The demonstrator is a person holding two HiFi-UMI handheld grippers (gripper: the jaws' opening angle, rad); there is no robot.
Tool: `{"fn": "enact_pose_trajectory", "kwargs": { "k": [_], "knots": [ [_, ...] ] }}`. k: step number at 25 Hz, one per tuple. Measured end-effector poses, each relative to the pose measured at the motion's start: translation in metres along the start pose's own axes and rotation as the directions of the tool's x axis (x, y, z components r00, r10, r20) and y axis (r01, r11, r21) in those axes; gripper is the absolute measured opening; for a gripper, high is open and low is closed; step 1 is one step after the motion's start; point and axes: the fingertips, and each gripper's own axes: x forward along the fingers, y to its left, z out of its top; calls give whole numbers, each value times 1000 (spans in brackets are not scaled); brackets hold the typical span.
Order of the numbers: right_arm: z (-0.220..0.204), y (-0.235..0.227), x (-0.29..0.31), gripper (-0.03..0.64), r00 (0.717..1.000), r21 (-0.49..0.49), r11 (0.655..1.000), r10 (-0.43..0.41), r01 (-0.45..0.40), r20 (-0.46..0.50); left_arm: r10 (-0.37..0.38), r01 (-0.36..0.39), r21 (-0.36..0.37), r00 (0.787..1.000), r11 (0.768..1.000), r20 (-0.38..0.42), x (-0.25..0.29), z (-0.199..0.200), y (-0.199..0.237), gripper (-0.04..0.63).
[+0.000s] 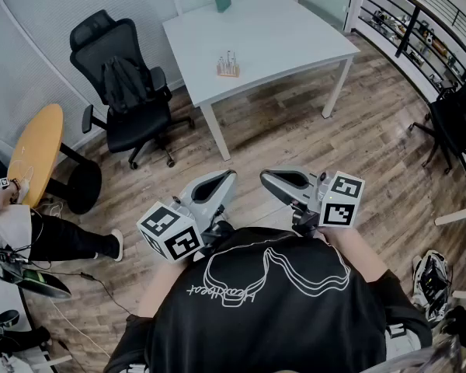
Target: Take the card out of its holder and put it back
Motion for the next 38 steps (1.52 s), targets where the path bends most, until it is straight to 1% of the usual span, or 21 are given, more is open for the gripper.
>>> {"fn": "enact_pose_trajectory", "kwargs": {
  "k": [4,8,10,12,15,18,21,26,30,38],
  "knots": [
    [2,1,-1,7,1000,-7,1000,0,0,1,14,-14,-16,1000,1000,-2,-2,-1,2,14],
    [-1,-4,-4,6,1000,12,1000,-6,6,13,9,-9,-12,1000,1000,-11,0,-5,2,14],
    [-4,-7,-4,8,1000,8,1000,-14,14,-4,6,-6,-12,1000,1000,-20,2,-6,3,14],
    [-7,-10,-4,8,1000,0,1000,-23,23,-17,-1,0,-19,1000,1000,-25,7,-8,7,14],
    [-10,-15,-6,8,1000,14,999,-31,31,-2,-23,22,-30,999,999,-27,14,-12,12,14],
    [-22,-27,-14,8,998,21,998,-66,66,9,-50,48,-45,998,998,-34,21,-26,18,14],
    [-20,-52,-17,8,995,51,994,-97,96,18,-70,67,-62,996,996,-54,40,-32,34,14],
    [17,-109,1,8,991,103,986,-131,128,17,-89,81,-96,993,992,-80,84,-6,79,14],
    [28,-150,17,8,990,133,981,-143,140,14,-100,88,-122,990,989,-97,111,-1,116,14],
    [75,-248,60,8,986,170,973,-164,158,20,-89,71,-158,990,985,-112,171,33,210,14]
  ]
}}
